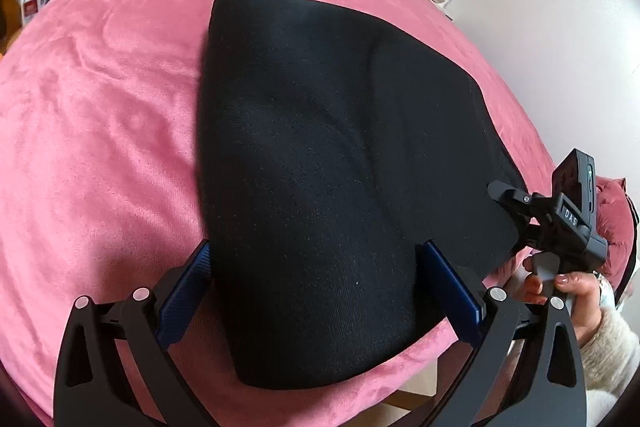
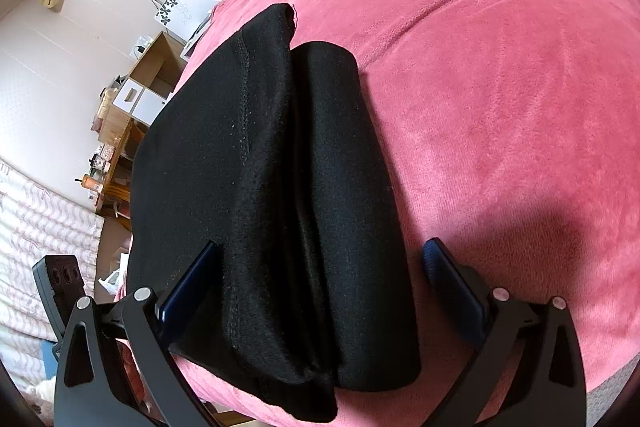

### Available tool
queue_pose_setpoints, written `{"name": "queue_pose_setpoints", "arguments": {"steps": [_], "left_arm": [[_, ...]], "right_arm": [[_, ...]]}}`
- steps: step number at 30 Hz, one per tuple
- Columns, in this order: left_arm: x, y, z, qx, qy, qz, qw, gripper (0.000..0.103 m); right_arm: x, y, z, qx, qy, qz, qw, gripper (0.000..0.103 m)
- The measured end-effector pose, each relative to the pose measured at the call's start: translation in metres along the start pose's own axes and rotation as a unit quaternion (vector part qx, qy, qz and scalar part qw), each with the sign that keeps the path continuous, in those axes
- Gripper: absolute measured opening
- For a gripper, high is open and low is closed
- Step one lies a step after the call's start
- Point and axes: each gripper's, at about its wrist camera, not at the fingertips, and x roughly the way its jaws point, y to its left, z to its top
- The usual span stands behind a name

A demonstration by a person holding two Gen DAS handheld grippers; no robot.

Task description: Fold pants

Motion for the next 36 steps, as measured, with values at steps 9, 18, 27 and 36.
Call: {"name": "queue_pose_setpoints", "arguments": {"steps": [9, 18, 27, 36], "left_arm": [[0.001, 0.001, -0.003, 0.011, 0.003, 0.003, 0.9999, 0.1], [0.005, -0.01, -0.004, 0.022, 0.008, 0.008, 0.9997, 0.1], [-0.009, -0.015, -0.004, 0.057, -0.013, 0.013, 0.9982, 0.069], [-0.048, -0.037, 0.01, 0.12, -0.098, 0.041, 0.987, 0.05]], "right_arm": [[-0.001, 0.001, 0.0, -0.005, 0.0, -0.002, 1.0, 0.101], [-0.001, 0.007, 0.0, -0.018, 0.01, 0.001, 1.0, 0.101], [-0.008, 0.028, 0.002, -0.061, 0.002, -0.019, 0.998, 0.071], [-0.036, 0.071, 0.007, -0.14, -0.066, -0.02, 0.988, 0.052]]}}
